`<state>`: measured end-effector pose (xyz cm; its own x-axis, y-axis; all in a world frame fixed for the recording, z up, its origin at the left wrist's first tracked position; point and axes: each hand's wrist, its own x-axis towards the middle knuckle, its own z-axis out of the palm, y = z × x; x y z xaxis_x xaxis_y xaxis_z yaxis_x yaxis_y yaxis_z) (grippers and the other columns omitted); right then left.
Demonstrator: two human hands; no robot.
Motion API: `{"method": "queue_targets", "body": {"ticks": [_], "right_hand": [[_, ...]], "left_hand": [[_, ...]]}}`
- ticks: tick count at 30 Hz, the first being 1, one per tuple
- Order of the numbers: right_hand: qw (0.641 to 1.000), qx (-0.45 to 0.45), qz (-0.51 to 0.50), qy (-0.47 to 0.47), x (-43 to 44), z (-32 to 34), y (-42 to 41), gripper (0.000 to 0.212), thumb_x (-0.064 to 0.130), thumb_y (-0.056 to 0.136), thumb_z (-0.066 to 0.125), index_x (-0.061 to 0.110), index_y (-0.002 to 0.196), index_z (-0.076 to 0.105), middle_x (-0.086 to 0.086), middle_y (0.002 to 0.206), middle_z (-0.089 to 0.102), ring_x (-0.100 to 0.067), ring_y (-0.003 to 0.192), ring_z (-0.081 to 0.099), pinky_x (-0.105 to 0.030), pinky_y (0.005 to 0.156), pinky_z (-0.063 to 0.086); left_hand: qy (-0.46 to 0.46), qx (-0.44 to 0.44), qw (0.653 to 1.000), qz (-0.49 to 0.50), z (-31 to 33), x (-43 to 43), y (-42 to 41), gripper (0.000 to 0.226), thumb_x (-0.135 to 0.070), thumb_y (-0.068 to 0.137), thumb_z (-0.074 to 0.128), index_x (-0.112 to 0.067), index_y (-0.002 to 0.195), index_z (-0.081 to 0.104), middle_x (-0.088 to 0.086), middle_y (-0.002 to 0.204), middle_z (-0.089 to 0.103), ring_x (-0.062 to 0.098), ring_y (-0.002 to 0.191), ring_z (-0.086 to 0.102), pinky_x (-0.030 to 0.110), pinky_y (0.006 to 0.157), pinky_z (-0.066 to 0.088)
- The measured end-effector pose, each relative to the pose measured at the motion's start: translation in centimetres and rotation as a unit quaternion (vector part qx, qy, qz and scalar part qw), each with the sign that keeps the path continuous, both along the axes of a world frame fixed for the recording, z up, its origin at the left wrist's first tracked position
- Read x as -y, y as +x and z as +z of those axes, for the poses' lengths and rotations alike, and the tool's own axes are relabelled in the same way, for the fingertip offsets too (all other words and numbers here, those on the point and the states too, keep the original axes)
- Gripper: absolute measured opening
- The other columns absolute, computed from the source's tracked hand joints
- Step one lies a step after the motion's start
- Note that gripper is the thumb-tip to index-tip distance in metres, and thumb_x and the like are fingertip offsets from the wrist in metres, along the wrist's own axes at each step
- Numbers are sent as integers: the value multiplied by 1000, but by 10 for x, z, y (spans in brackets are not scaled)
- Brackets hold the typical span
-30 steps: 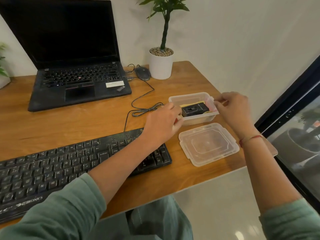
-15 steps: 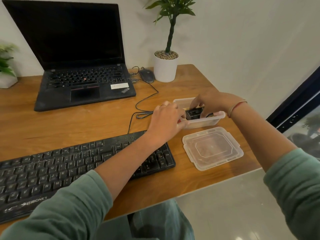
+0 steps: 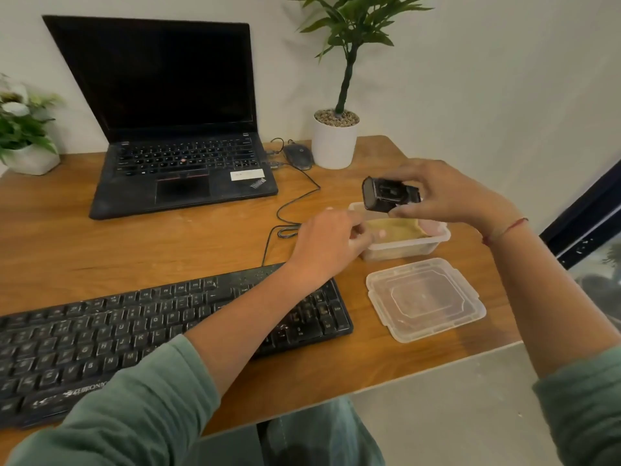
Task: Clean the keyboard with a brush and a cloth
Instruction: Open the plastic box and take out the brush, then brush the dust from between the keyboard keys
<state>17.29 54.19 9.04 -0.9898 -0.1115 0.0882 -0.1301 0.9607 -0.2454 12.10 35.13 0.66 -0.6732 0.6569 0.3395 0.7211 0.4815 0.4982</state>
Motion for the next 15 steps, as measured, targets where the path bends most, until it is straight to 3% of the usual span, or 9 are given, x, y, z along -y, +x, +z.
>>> {"method": "queue_targets", "body": {"ticks": [2,5,9,12,15], "right_hand": [[997,-60,42,-40,23,10,11,53,45,72,61,32,123,58,21,100,56,-1,91,50,-11,76,40],[986,-112,77,-97,59,11,20,55,40,70,64,30,124,59,9,103,56,-4,99,53,-16,82,42],[978,-94,153,-108,119,-1,18,59,30,73,72,25,129,57,5,110,52,-3,101,51,-11,83,41],[967,-61,199,-151,159,-9,11,61,26,72,74,29,130,56,4,110,53,-7,101,53,-16,81,44],[957,-35,224,-181,188,-12,6,61,22,72,75,28,130,57,6,110,53,-9,102,55,-14,80,44]], "left_hand": [[81,28,996,20,12,22,2,34,-60,84,62,-27,85,66,-14,83,66,2,81,58,30,71,52],[181,69,980,39,28,71,9,56,-60,67,78,-23,103,55,-14,98,61,-2,90,56,12,74,44],[181,100,978,28,34,137,19,92,-69,50,77,-32,126,40,-17,118,50,-5,105,50,8,79,41],[147,77,986,14,29,176,26,84,-65,58,76,-39,128,39,-27,120,48,-7,108,50,8,81,41],[154,46,987,28,22,209,31,68,-56,68,75,-35,127,48,-27,115,55,-5,105,54,7,82,42]]}}
